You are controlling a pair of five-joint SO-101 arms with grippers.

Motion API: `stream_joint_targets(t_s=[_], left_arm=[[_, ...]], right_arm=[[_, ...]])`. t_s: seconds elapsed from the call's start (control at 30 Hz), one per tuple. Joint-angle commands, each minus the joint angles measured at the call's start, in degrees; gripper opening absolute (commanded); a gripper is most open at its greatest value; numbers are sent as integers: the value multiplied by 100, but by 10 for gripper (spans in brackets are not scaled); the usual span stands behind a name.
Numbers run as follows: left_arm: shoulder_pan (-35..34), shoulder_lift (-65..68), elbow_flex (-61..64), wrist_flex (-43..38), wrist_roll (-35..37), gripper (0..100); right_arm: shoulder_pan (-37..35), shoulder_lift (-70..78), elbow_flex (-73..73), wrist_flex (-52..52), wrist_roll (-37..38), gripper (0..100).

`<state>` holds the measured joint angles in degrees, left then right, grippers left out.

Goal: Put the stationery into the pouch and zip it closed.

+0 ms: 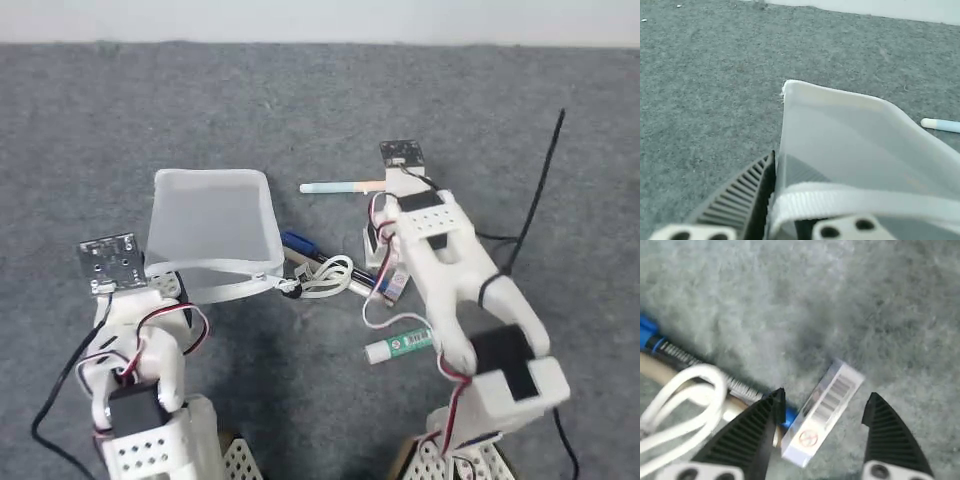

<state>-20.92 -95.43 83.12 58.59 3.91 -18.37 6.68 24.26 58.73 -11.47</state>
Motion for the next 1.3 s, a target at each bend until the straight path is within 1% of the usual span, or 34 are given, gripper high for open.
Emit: stream_joint_targets(t_s=[0.0,0.3,0.5,0.53,0.57,0.63,0.67,0.73,0.8,1.0,1.27], left_arm=[[-35,-88,-365,44,53,12],[-44,-88,-321,44,44,12],[-44,-88,-312,44,44,12],[-44,-88,-312,44,44,12],[-44,-88,-312,44,44,12],[-44,-88,-312,44,44,12],[-44,-88,-312,44,44,12],[-44,-88,-312,44,44,12],[-44,-88,-312,44,44,12],[-44,-88,-330,44,70,12],[-35,-88,-418,35,79,11]], right_arm=[[136,198,-712,198,-79,203],[145,1191,-1670,813,-79,188],[145,1578,-2092,1182,-79,186],[145,1613,-2145,1226,-79,176],[145,1622,-2189,1253,-79,143],[145,1604,-2215,1200,-35,24],[145,1604,-2215,1147,26,0],[145,1604,-2207,1182,220,28],[136,1552,-2215,1226,281,2],[92,875,-2171,1727,545,6],[84,-75,-2154,2448,554,6]])
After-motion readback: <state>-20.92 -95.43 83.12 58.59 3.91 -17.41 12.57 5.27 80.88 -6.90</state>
